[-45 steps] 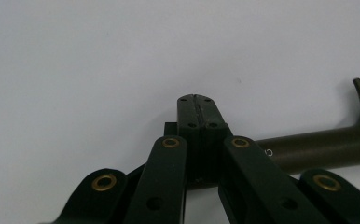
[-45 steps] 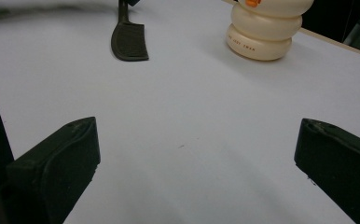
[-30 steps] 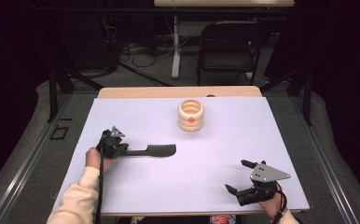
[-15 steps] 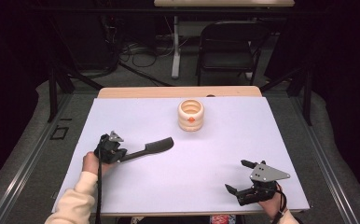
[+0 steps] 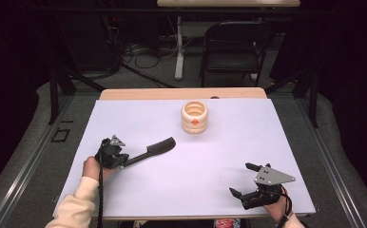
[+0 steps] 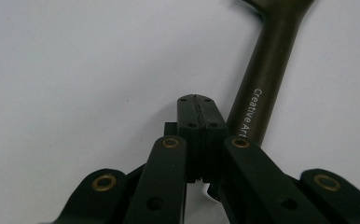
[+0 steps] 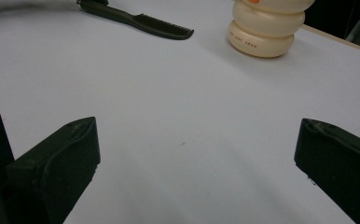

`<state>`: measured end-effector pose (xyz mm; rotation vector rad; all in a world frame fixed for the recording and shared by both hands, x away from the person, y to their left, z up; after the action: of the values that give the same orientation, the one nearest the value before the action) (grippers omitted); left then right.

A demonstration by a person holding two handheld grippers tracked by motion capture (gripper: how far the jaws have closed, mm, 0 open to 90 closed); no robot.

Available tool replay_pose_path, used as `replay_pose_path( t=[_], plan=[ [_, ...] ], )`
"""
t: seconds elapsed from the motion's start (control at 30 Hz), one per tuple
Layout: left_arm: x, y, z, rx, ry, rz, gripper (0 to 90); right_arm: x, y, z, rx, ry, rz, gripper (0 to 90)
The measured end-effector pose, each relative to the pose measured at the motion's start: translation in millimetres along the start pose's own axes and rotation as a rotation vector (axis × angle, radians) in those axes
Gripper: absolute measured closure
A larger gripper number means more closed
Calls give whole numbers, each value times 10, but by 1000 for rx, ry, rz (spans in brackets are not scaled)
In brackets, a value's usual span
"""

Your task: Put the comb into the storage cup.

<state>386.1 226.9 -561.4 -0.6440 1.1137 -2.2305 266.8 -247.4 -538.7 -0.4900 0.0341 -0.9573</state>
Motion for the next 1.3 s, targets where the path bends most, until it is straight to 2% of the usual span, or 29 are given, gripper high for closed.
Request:
replay_pose_path(
  t=[0.27, 0.37, 0.5, 0.53, 0.57, 0.6, 0.7, 0.77, 0.8, 0.93, 0.97, 1.13, 1.17, 1.3],
  plan=[
    [-1, -19, -8, -2, -4, 0, 881, -3, 3, -1, -3, 3, 1, 0],
    [-20, -54, 12, 8, -12, 13, 780, -3, 0, -1, -2, 3, 1, 0],
    [-83, -174, 49, 50, -35, 64, 585, -4, 1, 0, -2, 1, 3, 0],
    [-109, -230, 62, 62, -37, 79, 509, -4, 2, -1, -2, 2, 4, 0],
    [-109, -230, 62, 62, -37, 79, 471, -4, 2, -1, -2, 2, 4, 0],
    [-120, -266, 71, 78, -38, 84, 471, -5, 2, -1, -2, 2, 4, 0],
    [-118, -318, 98, 71, -16, 86, 328, -4, 6, -2, -3, 0, 4, 0],
    [-96, -323, 121, 49, -9, 77, 249, -5, 8, -2, -6, 0, 5, 0],
    [-55, -309, 149, 27, 12, 68, 183, -5, 9, -2, -7, 0, 5, 0],
    [7, -284, 188, 7, 44, 48, 147, -6, 10, -3, -8, 2, 6, 0],
    [44, -265, 215, -8, 63, 41, 103, -7, 13, -4, -7, 2, 6, 0],
    [111, -231, 262, -29, 90, 39, 22, -7, 13, -5, -7, 3, 8, 0],
    [134, -217, 281, -43, 109, 38, 17, -7, 13, -4, -8, 3, 9, 0],
    [182, -181, 309, -68, 136, 44, 0, -6, 17, -6, -6, 4, 9, 0]
  ],
)
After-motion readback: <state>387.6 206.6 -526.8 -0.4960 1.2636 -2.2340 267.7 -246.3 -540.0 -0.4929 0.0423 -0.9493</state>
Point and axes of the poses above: each handheld gripper's, and its own axes: y roughly forward along the jaws, z roughly out of its top, x roughly to its right, the point moved 2 cm from there along y, roughly forward along the jaws, and after that the axes turned 14 degrees about -z, right-handed, at the moved point
